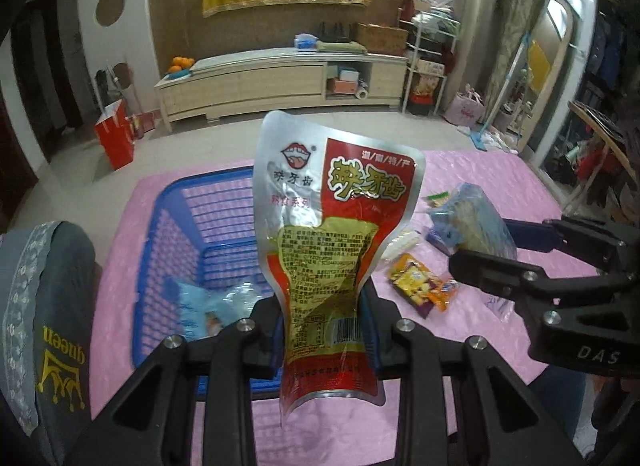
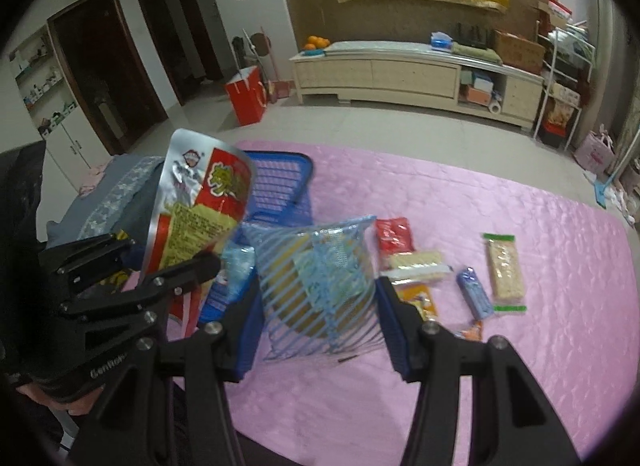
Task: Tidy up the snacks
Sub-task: 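Carry the sausage pouch with the left tool over the basket while the right tool carries the striped bag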
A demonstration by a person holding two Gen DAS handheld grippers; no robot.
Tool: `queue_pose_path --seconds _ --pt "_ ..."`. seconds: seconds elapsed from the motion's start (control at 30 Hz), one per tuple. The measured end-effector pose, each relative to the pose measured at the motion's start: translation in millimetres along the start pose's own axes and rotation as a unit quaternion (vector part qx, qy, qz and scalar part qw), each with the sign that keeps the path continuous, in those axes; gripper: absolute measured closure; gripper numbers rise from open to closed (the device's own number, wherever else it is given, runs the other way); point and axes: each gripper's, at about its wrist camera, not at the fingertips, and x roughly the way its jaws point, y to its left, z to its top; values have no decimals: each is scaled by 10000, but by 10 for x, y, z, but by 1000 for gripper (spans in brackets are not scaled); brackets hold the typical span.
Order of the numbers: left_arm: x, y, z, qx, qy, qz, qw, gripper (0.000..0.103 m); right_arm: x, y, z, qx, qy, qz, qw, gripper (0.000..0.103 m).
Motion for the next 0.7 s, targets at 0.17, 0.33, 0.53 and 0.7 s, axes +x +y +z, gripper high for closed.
queue_pose_path --seconds 0.17,0.33,0.53,0.7 --pt "-84 340 -19 -53 -30 137 9999 74 147 259 89 -146 1 26 9999 45" --pt "-33 555 -51 -13 25 213 9998 74 356 440 125 -196 118 59 9997 45" --pt "138 714 -87 59 101 200 9997 74 579 534 168 -229 295 2 9993 45" --pt "368 824 -159 -26 320 102 9994 74 707 524 143 -216 442 -65 9988 45"
